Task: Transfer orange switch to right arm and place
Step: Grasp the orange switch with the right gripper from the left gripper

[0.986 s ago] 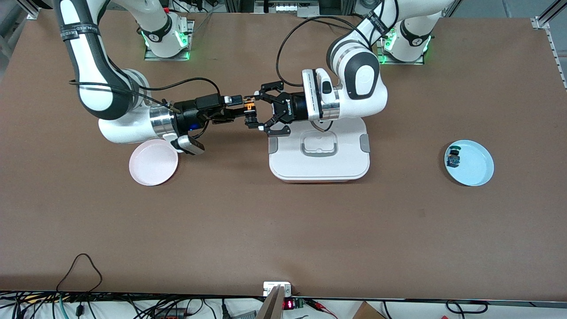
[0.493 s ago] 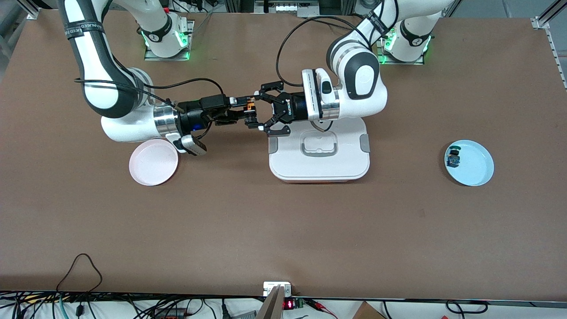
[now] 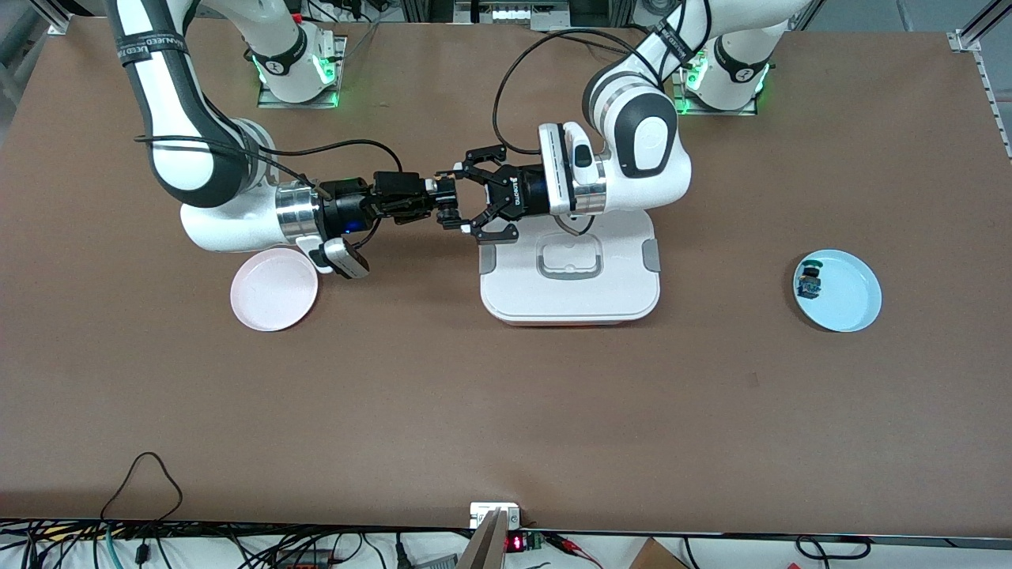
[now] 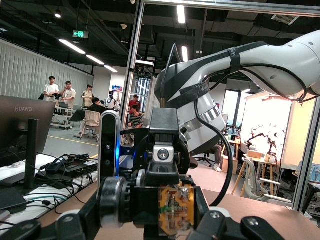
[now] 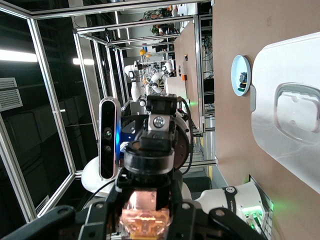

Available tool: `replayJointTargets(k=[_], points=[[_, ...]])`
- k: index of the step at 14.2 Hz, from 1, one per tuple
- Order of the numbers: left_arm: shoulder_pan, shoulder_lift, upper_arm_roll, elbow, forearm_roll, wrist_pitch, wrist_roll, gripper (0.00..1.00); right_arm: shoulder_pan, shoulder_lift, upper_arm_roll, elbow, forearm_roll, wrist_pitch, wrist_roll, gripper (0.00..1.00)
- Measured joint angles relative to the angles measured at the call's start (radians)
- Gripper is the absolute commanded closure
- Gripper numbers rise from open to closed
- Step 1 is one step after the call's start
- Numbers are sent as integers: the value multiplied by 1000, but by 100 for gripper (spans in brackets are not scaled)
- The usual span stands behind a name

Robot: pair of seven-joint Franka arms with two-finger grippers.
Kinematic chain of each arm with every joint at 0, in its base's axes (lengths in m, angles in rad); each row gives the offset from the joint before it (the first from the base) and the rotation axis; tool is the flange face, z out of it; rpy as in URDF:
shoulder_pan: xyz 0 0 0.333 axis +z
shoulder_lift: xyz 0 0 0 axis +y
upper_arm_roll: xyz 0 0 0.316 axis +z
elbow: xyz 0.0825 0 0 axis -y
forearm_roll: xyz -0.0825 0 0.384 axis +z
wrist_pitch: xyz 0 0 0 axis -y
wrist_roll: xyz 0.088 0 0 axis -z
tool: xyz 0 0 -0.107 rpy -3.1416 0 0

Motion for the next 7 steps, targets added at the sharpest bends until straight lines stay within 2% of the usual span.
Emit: replayJointTargets(k=[1,2,3,7], points=[[0,0,0,0,0,0,2,73,0,0,0,0,0,0,-2,100],[0,0,0,0,0,0,6,53,0,0,0,0,0,0,-6,100],[0,0,0,0,0,0,8,1,0,0,0,0,0,0,-7,100],[0,0,0,1,0,0,4,0,1,0,0,1,0,11,-14,100]])
